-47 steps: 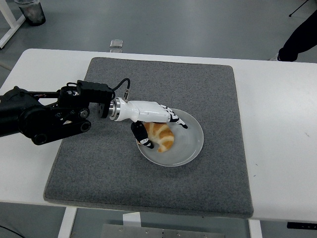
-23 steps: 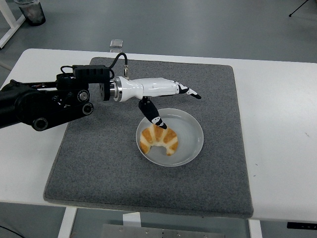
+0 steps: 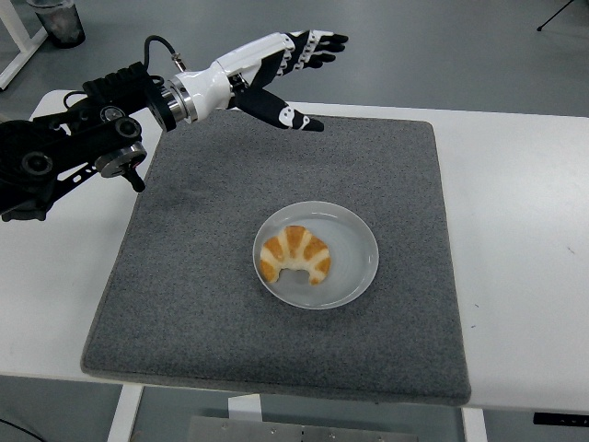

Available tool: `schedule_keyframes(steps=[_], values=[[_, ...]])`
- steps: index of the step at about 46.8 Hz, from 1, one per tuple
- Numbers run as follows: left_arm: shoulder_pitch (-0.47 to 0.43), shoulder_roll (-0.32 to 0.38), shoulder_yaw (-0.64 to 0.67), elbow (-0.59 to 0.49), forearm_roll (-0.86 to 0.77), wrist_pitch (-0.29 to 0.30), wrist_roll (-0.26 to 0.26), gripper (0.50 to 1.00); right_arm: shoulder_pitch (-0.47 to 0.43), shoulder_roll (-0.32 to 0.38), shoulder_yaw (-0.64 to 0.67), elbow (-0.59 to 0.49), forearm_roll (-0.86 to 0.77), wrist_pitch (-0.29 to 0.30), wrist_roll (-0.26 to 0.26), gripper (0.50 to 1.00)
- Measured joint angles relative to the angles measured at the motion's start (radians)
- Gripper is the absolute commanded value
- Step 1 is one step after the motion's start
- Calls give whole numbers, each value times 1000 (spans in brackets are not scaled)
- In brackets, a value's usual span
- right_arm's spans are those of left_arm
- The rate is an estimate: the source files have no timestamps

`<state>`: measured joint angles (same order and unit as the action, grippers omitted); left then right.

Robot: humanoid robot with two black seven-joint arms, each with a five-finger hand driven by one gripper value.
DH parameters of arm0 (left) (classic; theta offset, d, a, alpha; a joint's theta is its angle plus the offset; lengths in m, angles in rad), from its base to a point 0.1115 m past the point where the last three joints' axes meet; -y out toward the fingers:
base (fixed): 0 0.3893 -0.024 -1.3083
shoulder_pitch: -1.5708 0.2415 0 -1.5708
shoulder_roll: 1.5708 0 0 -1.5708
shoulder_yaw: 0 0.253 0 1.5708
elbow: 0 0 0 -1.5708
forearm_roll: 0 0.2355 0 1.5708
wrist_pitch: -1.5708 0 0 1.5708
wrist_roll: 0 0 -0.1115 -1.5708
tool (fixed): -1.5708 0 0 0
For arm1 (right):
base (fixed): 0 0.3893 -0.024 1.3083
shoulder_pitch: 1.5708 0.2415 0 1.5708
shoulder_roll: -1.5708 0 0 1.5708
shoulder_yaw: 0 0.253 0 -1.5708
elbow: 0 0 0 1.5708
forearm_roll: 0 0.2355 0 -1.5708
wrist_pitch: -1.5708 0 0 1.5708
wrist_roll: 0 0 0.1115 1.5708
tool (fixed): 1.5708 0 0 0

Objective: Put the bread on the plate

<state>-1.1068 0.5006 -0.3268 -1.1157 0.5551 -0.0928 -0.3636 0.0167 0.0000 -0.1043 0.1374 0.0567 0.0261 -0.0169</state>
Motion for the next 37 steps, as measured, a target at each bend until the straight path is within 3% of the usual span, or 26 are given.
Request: schedule_keyframes(steps=[8, 28, 37], values=[[2, -2, -2, 106, -251, 63, 1, 994, 0, 0, 0, 0, 0, 0, 0, 952], [41, 2, -49, 282, -814, 60, 9, 996, 0, 0, 0, 0, 0, 0, 0, 952], [76, 10, -123, 302, -1035, 86, 70, 996, 0, 0, 0, 0, 0, 0, 0, 952]])
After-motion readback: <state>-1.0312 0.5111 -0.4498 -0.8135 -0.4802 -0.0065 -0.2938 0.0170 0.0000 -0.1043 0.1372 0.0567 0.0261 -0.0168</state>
